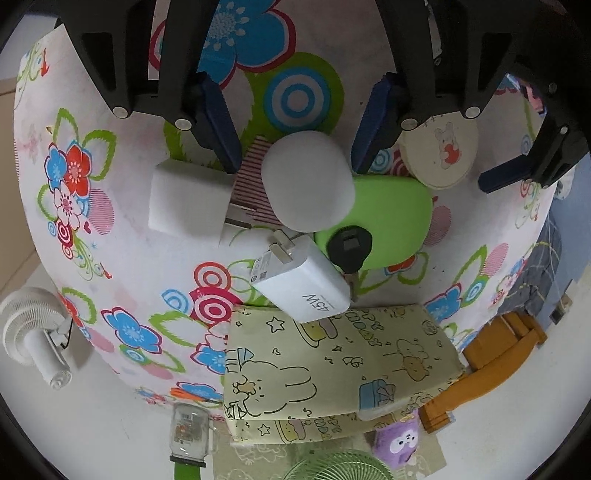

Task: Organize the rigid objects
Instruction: 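Lower the left gripper around the bunny coaster while the right gripper approaches the white round object, then grasp and lift the bunny coaster with the left gripper while the right grasps the white round object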

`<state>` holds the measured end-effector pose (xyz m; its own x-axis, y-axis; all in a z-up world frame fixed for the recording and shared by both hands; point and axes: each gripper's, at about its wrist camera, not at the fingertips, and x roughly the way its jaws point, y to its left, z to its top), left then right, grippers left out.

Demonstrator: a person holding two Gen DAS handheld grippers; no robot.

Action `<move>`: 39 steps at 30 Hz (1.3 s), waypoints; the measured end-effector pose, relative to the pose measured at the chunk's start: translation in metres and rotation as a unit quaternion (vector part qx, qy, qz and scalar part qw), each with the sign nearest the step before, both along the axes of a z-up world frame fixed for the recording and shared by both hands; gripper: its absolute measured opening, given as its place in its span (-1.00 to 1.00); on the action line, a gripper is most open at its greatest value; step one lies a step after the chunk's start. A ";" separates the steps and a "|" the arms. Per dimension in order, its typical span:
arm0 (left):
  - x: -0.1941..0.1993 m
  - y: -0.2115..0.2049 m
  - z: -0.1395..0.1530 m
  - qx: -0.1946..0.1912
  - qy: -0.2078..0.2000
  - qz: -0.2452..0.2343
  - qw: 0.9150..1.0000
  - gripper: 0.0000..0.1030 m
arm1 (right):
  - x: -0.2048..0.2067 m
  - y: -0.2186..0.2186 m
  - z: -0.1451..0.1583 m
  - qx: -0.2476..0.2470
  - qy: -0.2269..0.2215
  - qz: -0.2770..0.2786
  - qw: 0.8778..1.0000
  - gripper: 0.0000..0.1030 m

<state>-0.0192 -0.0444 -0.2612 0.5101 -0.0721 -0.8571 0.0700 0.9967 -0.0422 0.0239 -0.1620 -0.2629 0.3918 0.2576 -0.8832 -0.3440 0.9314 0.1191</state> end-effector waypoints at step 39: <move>0.021 0.003 0.018 -0.009 0.019 -0.034 0.999 0.55 | 0.005 0.011 0.016 -0.007 -0.014 -0.027 1.000 0.02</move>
